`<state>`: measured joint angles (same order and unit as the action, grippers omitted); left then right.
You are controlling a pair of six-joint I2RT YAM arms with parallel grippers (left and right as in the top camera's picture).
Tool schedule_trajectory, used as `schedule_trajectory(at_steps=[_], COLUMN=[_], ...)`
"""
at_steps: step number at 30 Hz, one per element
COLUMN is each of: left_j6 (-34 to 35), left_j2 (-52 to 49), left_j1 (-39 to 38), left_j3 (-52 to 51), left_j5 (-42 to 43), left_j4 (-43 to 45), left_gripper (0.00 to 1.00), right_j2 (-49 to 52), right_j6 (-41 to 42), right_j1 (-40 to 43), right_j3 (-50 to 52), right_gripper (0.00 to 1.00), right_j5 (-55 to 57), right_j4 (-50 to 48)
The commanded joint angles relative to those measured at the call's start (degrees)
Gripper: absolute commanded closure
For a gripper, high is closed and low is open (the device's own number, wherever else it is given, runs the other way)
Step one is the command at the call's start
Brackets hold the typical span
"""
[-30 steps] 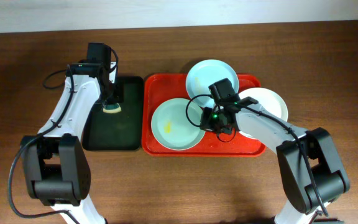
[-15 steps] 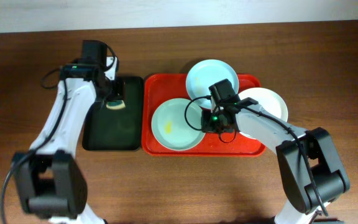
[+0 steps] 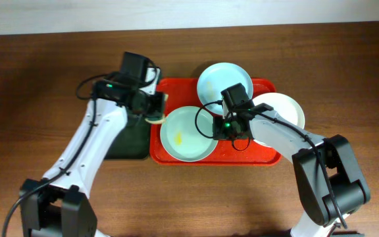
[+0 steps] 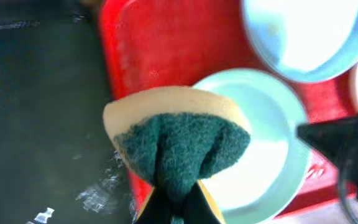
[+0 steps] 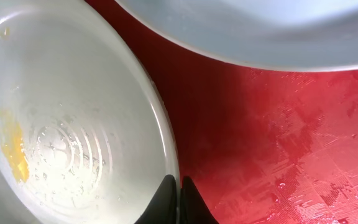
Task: Clean dirty plates on tray and stack at the side
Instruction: 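Move the sponge with the left gripper over the pale green plate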
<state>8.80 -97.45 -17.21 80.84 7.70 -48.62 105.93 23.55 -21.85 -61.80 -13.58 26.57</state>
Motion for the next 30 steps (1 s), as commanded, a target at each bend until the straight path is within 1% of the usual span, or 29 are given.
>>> schedule_trajectory(at_steps=[1,3,9,14,19,30], left_j6=[4.5,6.0,7.1,12.4,13.1,12.8], left_j2=[-1.6,-2.8,-8.2,-9.1,-9.6,-15.0], left_j1=[-5.0,-6.4,-8.9,-8.9,-8.9,-8.9], left_j3=[-1.6,-1.6,-1.6,-1.6,-1.6,-1.7], left_j5=[0.4,-0.2,-0.3,-4.3,-7.7,-5.9], left_j4=[3.1,3.2,3.6,3.6,3.1,2.5], left_gripper=[1.0,1.0,1.0,1.0,1.0,1.0], right_j2=[0.5,0.5,0.5,0.6,0.6,0.6], right_j6=[-0.6,-0.6,-0.6,-0.6,-0.6,-0.6], right_j1=[0.0,0.0,-1.1,-1.1,-1.1,-1.1], right_j3=[-0.2,-0.2,-0.2,-0.2,-0.2,0.5], right_gripper=[0.96,0.96,0.96,0.96,0.96,0.96], right_j5=[0.5,0.4,0.5,1.0,1.0,2.1], right_j4=[-0.2,-0.2,-0.3,-0.2,-0.2,-0.4])
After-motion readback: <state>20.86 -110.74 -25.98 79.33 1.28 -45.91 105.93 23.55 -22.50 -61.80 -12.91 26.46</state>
